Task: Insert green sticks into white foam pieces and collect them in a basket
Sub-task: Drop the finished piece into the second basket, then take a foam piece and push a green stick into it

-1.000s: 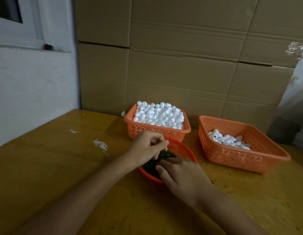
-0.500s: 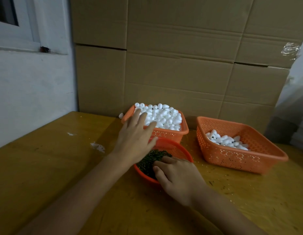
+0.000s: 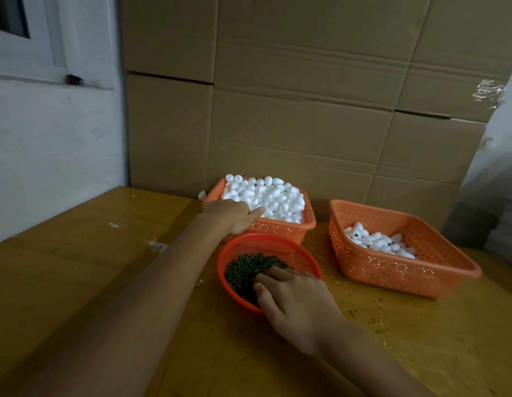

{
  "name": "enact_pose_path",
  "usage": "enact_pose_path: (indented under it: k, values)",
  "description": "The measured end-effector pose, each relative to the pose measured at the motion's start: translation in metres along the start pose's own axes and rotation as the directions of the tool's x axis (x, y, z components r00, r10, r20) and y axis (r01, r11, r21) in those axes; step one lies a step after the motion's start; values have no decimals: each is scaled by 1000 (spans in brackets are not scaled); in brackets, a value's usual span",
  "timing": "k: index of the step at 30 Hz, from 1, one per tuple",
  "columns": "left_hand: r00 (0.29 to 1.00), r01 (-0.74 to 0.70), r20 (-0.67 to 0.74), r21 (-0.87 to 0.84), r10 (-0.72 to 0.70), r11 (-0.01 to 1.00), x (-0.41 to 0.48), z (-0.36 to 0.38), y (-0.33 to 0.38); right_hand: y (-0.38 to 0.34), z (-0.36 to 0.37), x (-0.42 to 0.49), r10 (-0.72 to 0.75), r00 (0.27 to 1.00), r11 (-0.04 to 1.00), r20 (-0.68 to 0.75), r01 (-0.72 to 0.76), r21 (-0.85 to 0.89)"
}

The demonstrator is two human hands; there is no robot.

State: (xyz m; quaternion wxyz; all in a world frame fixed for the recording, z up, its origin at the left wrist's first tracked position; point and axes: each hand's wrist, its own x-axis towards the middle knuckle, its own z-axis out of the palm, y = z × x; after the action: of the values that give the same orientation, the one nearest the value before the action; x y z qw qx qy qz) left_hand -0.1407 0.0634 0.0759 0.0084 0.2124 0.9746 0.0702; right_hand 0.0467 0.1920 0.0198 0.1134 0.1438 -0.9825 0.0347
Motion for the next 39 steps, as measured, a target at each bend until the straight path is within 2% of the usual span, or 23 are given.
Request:
enact_pose_path:
  k: [5,9,11,15,17,20,22,24,25,27,31,36,39]
  values:
    - [997,47,67,-15,-46,999,8,-7,6,-1,-2,-1,0,1000,1000,17,0,3]
    - [989,91,128,-100,-78,991,10,-10,8,-1,-1,-2,10,1000,1000,17,-10,-9]
    - [990,78,124,-136,-61,988,10,-9,7,-1,-1,-2,15,1000,1000,20,-14,-9]
    - [997,61,54,-91,-57,994,11,-3,4,0,1,-2,19,999,1000,29,-18,-14]
    - [998,32,-43,-123,-37,992,12,3,0,0,0,-1,24,999,1000,29,-23,-11]
    - [962,-64,-272,-297,-21,953,10,8,-5,1,0,-2,24,999,999,25,-24,-22]
    - [886,-142,-457,-421,-75,896,7,10,-9,1,1,-3,24,999,999,23,-23,-28]
    - [772,-212,-612,-498,-168,841,-1,9,-12,0,1,-2,22,1000,999,21,-22,-29]
    - [725,-244,-657,-526,-207,815,-3,8,-13,0,1,-2,24,1000,999,20,-24,-26]
    - [692,-298,-681,-573,-240,763,-7,6,-13,0,0,-2,29,999,999,15,-28,-23]
    - [711,-355,-680,-568,-180,743,-18,3,-2,-1,1,-3,31,999,999,23,-30,-22]
    - [770,-450,-635,-617,-70,645,-39,6,15,-2,-3,-2,37,999,999,36,-37,-20]
    - [785,-517,-617,-613,47,597,-54,18,23,-2,-5,-3,46,998,999,39,-45,-22]
